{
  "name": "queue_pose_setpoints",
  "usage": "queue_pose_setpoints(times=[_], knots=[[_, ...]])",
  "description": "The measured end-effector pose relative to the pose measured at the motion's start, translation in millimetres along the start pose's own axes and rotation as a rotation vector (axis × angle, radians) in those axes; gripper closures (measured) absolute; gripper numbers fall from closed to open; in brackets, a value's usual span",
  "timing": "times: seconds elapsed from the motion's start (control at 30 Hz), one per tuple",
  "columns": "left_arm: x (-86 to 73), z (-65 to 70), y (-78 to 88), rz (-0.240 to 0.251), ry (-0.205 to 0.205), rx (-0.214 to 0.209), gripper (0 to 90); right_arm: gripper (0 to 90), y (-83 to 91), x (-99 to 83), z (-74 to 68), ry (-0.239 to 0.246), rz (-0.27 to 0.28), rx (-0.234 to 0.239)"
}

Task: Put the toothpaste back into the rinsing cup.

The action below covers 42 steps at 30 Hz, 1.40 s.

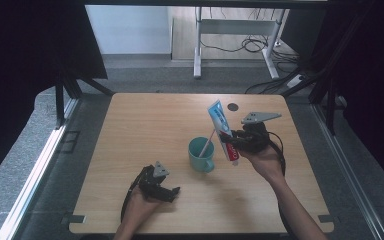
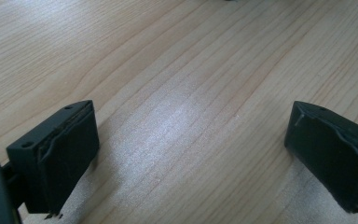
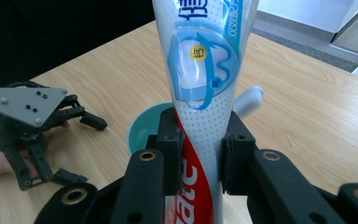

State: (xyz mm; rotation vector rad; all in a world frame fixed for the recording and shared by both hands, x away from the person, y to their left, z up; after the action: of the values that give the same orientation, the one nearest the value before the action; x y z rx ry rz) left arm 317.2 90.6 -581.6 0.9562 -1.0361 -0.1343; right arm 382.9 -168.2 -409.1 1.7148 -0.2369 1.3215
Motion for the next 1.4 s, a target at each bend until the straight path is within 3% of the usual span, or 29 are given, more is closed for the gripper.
queue_pose_setpoints(times=[0.73,1.4], knots=[[0.0,0.0,0.0,0.000,-0.001,-0.001,2.8,72.8,-21.9,22.3,-14.7,-0.002,0.010,0.025],[0.0,0.2,-0.1,0.000,-0.003,-0.003,2.8,72.9,-40.6,40.3,-25.4,0.013,0.028,0.016]])
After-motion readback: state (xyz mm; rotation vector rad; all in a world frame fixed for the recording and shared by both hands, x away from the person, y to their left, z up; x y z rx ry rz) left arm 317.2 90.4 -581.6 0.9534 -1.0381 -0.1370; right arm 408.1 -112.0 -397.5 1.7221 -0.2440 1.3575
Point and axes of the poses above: each handheld gripper's, and its own axes: y roughly backward along the jaws, x roughly out of its top, z roughly to its right, the point moved 5 cm from there along -y, roughly forward along the jaws, and after that the axes turned 11 degrees about -x, right-handed, at the moved point
